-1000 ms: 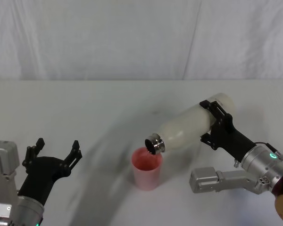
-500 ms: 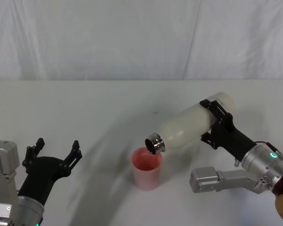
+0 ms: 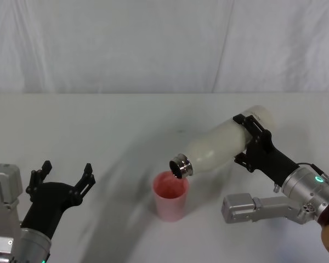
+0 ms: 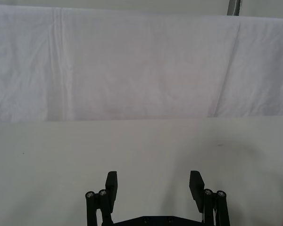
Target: Grasp the thermos with one hand and pour water into the cup lid.
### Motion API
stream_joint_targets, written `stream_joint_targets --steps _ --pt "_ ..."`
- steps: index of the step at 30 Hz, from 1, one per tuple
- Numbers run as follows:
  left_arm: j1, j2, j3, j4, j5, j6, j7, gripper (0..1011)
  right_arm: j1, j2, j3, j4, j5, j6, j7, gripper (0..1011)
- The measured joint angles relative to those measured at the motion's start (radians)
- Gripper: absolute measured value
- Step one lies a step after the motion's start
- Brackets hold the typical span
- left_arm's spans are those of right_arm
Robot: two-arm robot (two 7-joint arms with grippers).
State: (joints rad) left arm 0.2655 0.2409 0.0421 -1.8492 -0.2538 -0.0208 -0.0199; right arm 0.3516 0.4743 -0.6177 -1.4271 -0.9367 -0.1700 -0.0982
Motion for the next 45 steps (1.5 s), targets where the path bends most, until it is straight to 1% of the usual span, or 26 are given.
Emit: stream_joint_targets --steps 45 --pt "0.0 0.0 0.0 0.0 0.0 0.0 0.0 1001 0.003 -0.002 -0.005 0.005 -0.001 0.0 0.002 959"
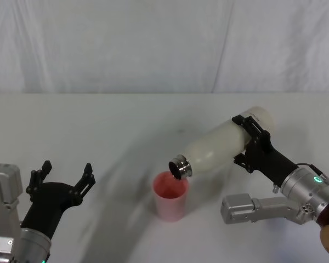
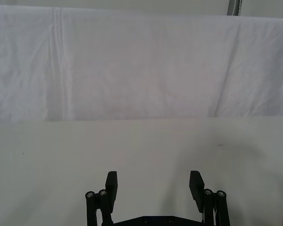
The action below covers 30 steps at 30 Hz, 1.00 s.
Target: Grasp the thermos with one hand and pour water into the cup lid.
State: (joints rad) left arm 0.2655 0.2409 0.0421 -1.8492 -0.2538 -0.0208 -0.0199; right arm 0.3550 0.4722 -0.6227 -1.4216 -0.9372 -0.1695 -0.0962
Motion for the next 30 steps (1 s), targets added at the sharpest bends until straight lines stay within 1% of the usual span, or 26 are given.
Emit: stream_joint_targets --steps 30 --pt "0.0 0.0 0.0 0.0 0.0 0.0 0.0 1001 0.002 -0.002 -0.005 0.005 -0.003 0.0 0.0 959"
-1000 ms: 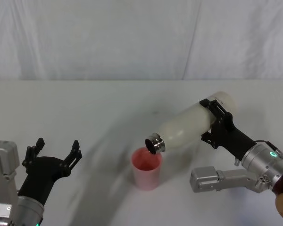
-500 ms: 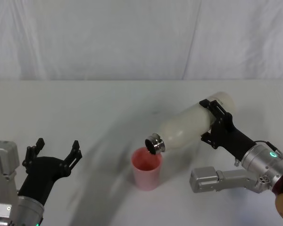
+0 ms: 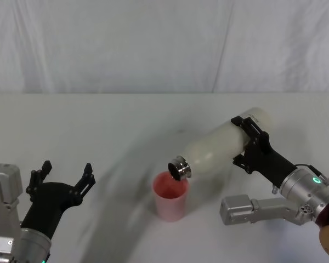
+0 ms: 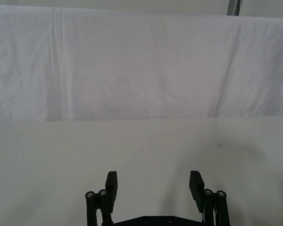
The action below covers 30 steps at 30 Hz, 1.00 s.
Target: Grasp the thermos with one hand and pour water into the cup lid.
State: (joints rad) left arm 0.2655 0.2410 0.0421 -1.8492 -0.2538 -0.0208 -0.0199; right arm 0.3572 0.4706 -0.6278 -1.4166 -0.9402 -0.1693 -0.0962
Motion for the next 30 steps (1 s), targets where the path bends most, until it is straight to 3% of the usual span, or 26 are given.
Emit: stream_joint_targets --steps 30 --pt "0.0 0.0 0.0 0.0 0.0 0.0 0.0 1001 0.0 0.0 -0.008 0.005 -0.005 0.0 0.0 959"
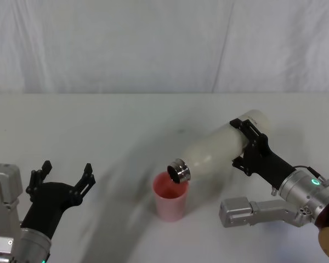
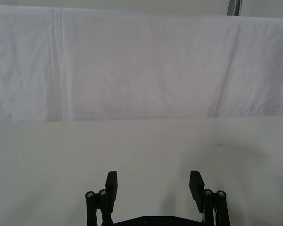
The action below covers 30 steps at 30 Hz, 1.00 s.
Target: Grasp the thermos with one hand and pour water into the cup lid.
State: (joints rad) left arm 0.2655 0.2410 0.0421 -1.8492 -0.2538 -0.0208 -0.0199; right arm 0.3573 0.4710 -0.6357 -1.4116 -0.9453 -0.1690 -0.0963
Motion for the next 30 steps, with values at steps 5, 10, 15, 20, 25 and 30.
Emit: stream_joint_targets --steps 5,10,15,20,25,30 --pt "0.0 0.0 0.0 0.0 0.0 0.0 0.0 1001 0.0 0.0 -0.001 0.002 0.0 0.0 0.0 960" --pt "0.0 0.0 0.0 0.0 0.0 0.0 0.0 1001 0.0 0.0 0.0 0.002 0.001 -0.001 0.0 960" --pt "0.0 0.0 0.0 0.0 0.0 0.0 0.0 1001 -0.002 -0.001 0.005 0.0 0.011 -0.003 0.0 960" --pt "0.0 0.0 0.0 0.0 0.0 0.0 0.0 1001 -0.005 -0.004 0.013 -0.003 0.028 -0.007 0.005 960" --pt "0.0 0.0 0.0 0.0 0.0 0.0 0.0 1001 -0.011 -0.011 0.027 -0.007 0.059 -0.017 0.011 959" --pt "0.0 0.0 0.0 0.0 0.0 0.0 0.0 1001 -0.02 -0.02 0.048 -0.011 0.109 -0.033 0.027 959"
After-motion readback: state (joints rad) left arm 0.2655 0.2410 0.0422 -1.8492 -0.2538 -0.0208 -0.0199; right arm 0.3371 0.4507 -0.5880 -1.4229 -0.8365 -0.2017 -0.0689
